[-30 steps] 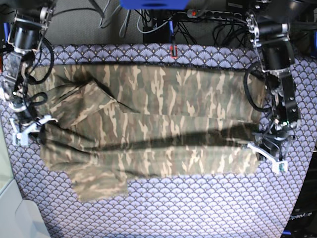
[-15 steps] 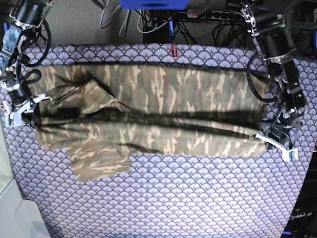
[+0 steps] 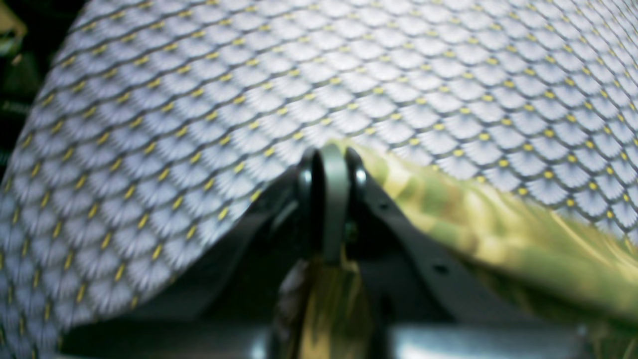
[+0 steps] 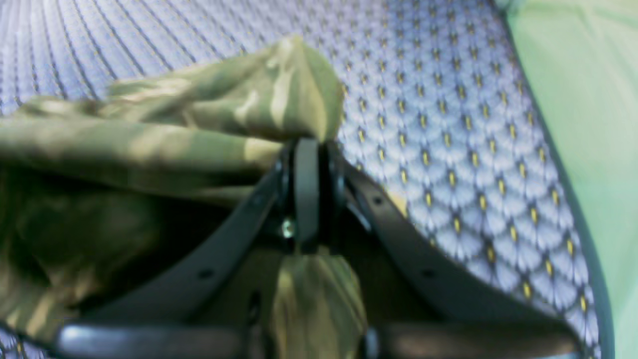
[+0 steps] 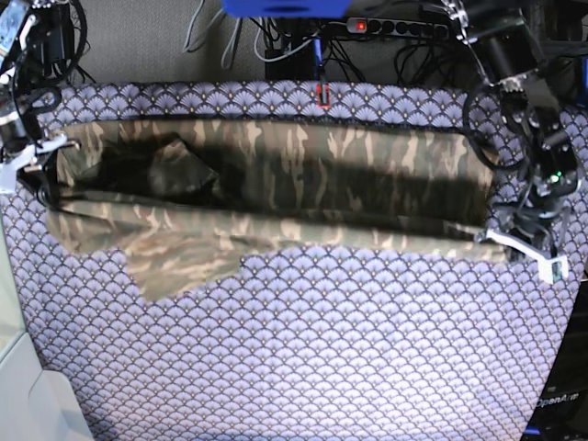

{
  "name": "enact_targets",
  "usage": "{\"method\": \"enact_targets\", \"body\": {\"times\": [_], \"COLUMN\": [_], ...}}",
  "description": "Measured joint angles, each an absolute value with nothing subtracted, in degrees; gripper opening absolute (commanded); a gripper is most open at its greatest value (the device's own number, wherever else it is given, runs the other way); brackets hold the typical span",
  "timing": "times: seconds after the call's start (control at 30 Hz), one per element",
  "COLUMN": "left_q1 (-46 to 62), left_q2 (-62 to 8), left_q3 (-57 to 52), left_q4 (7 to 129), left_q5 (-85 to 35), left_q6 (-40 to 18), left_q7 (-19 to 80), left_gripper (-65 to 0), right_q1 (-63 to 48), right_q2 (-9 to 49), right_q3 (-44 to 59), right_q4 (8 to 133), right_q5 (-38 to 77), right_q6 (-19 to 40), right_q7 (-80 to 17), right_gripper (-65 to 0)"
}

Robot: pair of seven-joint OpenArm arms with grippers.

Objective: Fold the T-shirt properly
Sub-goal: 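Lift the grasped edge with both grippers and fold it over onto the folded edge, then release the right gripper and move it to the loose sleeve flap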

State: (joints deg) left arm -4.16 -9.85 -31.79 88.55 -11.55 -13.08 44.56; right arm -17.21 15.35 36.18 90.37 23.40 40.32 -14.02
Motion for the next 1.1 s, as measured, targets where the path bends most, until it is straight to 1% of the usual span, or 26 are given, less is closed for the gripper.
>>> {"method": "enact_targets", "body": {"times": [0.07,0.2,0.43,0.5,0.6,0.73,0.83,0.93,1.03,1.07,1.1], "left_q1": [-3.5,-0.7,3.5,4.6,6.8,8.0,8.6,10.5,11.1,11.1,11.4], "left_q2": [-9.8,-9.8,-9.5,-9.5,-9.4,-9.5,-9.5,-9.4,-9.3,-9.1,-8.7], "left_q3": [-32.3,-32.5,-32.5,-32.5,-32.5,-32.5,-32.5,-33.5,-34.3,-34.6,-35.0], "left_q4": [89.3,91.4,96.1,96.6,96.4,96.4,96.6,97.6,98.7,98.8,98.8], "left_q5": [-13.8,-17.1,-18.1,-18.3,-18.0,-17.8,-17.8,-17.8,-17.8,-18.0,-18.0], "left_q6": [-13.2,-13.1,-13.4,-13.5,-13.3,-13.3,-13.3,-13.2,-13.3,-13.3,-13.3], "left_q7": [46.1,45.8,46.4,45.4,46.6,45.9,45.6,45.9,46.5,46.0,45.6], "left_gripper": [-63.6,-63.6,-63.6,-63.6,-63.6,-63.6,-63.6,-63.6,-63.4,-63.3,-63.2], "right_q1": [-17.1,-19.1,-19.9,-20.8,-22.5,-22.2,-22.3,-22.2,-22.1,-22.1,-22.1], "right_q2": [15.0,11.7,9.5,8.8,8.0,7.0,6.3,4.1,3.8,3.8,3.8], "right_q3": [37.9,41.3,47.1,47.6,47.8,47.9,47.9,48.3,48.2,48.2,48.2], "right_q4": [90.4,90.5,90.4,90.5,90.4,90.4,90.3,90.3,90.3,90.3,90.4], "right_q5": [23.5,24.3,24.1,24.1,23.8,23.8,20.6,18.1,17.8,17.8,17.8], "right_q6": [40.3,40.7,40.8,40.8,40.8,40.7,40.7,40.7,40.7,40.7,40.7], "right_q7": [-14.2,-13.9,-14.0,-13.5,-14.1,-13.7,-14.2,-14.1,-14.2,-13.8,-13.8], "right_gripper": [-65.0,-65.0,-65.0,-65.0,-65.0,-65.0,-65.0,-65.0,-65.0,-64.4,-62.3]}}
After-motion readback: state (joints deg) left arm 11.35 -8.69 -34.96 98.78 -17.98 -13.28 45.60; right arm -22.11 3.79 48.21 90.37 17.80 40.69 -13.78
